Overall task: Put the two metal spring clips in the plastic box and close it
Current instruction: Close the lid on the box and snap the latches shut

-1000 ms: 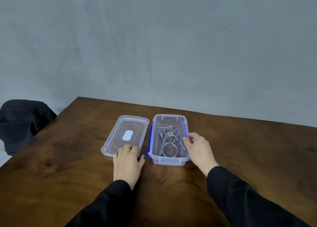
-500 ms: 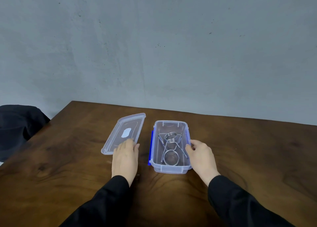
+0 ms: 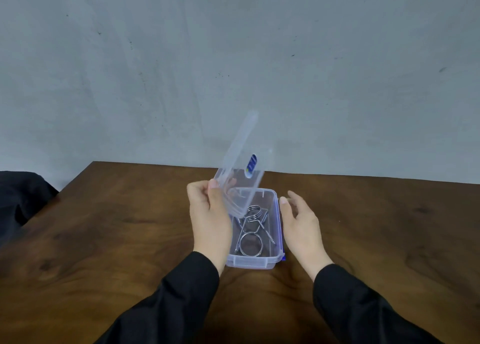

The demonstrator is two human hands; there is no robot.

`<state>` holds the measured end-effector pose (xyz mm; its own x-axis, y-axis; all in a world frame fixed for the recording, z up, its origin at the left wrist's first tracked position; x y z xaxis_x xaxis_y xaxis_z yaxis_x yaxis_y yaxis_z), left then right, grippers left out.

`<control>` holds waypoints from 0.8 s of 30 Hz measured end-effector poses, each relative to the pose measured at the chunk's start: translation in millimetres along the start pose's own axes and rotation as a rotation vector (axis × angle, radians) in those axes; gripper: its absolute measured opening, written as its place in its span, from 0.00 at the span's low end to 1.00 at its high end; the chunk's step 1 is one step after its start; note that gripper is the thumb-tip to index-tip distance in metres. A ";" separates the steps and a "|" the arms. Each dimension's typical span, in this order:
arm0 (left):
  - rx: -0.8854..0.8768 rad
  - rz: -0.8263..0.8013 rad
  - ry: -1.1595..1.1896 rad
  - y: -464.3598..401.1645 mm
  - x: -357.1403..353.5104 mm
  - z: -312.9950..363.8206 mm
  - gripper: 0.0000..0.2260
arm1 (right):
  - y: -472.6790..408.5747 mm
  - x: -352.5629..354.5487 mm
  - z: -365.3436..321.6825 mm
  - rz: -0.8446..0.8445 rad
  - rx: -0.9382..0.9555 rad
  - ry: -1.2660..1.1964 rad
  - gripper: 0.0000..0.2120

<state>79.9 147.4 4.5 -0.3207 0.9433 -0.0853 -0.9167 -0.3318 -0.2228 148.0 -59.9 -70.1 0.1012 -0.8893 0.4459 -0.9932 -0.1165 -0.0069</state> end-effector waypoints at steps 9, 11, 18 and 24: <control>0.373 -0.061 0.432 16.3 -10.8 -51.1 0.13 | 2.4 -3.6 8.0 -0.066 -0.029 -0.404 0.11; 0.407 -0.117 0.148 12.9 -1.2 -61.5 0.14 | 2.1 -5.5 17.0 -0.075 -0.077 -0.382 0.14; 0.379 -0.153 -0.295 12.1 22.8 -85.4 0.13 | 6.0 -15.6 22.0 -0.059 -0.102 -0.177 0.16; 0.386 -0.161 -0.378 20.0 32.1 -101.4 0.15 | 13.4 -25.8 27.8 -0.010 -0.087 -0.079 0.14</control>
<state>75.4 170.4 -101.2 -0.1679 0.9421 0.2903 -0.9590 -0.2243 0.1732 133.7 -50.8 -106.6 0.1118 -0.9208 0.3737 -0.9931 -0.0897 0.0760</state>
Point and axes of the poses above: each hand's wrist, its own y-axis away from the middle knuckle, its own x-axis out of the back of the hand, z = x × y, the point moved 7 cm from there along -y, towards the middle knuckle, and after that the axes turned 15 degrees about -z, right-handed, at the moved point
